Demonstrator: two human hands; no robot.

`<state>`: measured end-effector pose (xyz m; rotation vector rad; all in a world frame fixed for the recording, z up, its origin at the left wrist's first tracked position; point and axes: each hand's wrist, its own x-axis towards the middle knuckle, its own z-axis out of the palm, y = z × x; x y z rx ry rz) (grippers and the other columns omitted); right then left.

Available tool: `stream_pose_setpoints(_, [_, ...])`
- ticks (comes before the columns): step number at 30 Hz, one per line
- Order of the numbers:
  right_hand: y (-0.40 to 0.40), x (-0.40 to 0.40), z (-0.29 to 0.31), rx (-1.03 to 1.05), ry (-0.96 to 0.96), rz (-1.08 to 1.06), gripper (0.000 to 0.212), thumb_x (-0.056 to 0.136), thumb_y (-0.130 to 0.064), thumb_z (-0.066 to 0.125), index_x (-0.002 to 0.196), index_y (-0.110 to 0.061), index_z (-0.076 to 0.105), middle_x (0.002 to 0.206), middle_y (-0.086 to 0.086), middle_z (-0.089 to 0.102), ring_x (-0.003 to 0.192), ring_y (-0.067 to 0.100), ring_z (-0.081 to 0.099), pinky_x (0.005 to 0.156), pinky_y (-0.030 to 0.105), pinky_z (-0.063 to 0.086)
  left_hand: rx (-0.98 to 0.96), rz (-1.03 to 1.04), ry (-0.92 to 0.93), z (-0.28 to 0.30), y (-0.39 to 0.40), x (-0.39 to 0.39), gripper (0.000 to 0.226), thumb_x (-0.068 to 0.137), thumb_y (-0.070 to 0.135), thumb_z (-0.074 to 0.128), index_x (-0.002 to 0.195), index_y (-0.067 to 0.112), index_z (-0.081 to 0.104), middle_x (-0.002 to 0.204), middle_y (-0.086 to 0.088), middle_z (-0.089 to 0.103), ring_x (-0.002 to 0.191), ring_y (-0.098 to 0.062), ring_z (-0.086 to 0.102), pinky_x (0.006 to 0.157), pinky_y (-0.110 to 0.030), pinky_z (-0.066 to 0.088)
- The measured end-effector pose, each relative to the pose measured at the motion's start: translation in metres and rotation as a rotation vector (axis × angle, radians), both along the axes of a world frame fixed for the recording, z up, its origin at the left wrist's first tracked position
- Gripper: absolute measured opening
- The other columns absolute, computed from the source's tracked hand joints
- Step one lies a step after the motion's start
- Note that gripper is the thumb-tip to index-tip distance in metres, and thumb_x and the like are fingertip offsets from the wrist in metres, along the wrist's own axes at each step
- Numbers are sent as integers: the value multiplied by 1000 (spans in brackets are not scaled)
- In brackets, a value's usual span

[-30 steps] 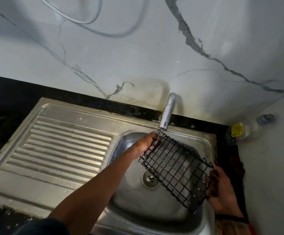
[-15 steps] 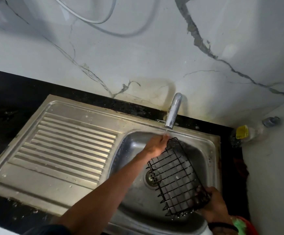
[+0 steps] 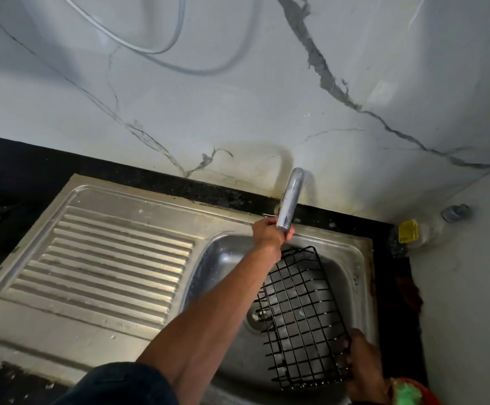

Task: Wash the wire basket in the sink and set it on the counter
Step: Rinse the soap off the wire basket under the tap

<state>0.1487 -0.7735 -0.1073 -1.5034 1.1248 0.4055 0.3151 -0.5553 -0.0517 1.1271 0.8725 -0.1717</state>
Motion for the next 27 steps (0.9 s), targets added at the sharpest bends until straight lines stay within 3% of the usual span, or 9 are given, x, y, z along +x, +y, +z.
stream_pose_setpoints(4, [3,2,1,-40,-13,42,42,99,-27,48,60,-11,49,43,6,37,28,15,31,38,15,26,537,-173,-67,-14,-10,-11,39,91,44,74,113,12,70,95,-9,79,70,-19,75,53,-31,60])
stream_pose_setpoints(7, [9,3,-1,-19,-2,53,36,94,-24,49,60,-13,49,48,6,37,31,13,29,42,17,26,675,-302,-128,-22,-12,-16,83,68,91,54,98,16,72,78,0,78,65,-16,77,57,-41,65])
stream_pose_setpoints(12, [23,24,7,161,-26,97,39,100,-19,41,62,-13,46,38,-5,35,27,6,27,37,15,19,714,-742,-151,13,11,-22,73,92,81,38,89,13,63,71,-4,69,53,-23,68,52,-39,60])
stream_pose_setpoints(13, [25,34,10,190,-33,126,41,101,-21,40,62,-14,45,36,-6,34,27,7,26,38,16,18,757,-878,-118,15,26,-20,68,96,78,35,93,15,61,76,-4,69,60,-20,68,58,-35,60])
stream_pose_setpoints(15, [24,57,15,207,-40,219,44,102,-24,39,59,-14,43,36,-5,30,27,8,22,40,17,15,622,-1081,-143,16,61,-21,80,91,83,36,130,19,61,126,-13,68,109,-27,68,97,-43,55])
stream_pose_setpoints(17, [23,81,17,216,-38,326,46,102,-29,39,59,-16,42,37,-5,26,28,8,21,37,18,17,391,-1160,-279,14,98,-30,103,78,91,44,156,24,39,161,-11,41,144,-28,44,121,-49,33])
stream_pose_setpoints(20, [20,115,7,315,3,386,41,100,-28,42,61,-17,44,45,-2,27,28,9,24,33,16,21,345,-1090,-232,8,132,-52,99,80,76,66,159,27,33,158,-4,48,135,-18,54,118,-49,38])
stream_pose_setpoints(23, [22,145,-2,340,-16,407,27,97,-20,41,71,-16,47,47,0,39,29,9,27,34,16,26,220,-952,-148,0,131,-76,67,83,52,78,139,29,47,139,-6,60,118,-17,61,97,-34,52])
stream_pose_setpoints(27, [42,176,17,360,-58,463,29,93,-25,44,84,-13,69,60,0,60,46,14,50,47,22,38,280,-479,-155,-11,109,-112,85,52,71,89,119,34,52,121,9,58,106,-12,59,76,-28,47])
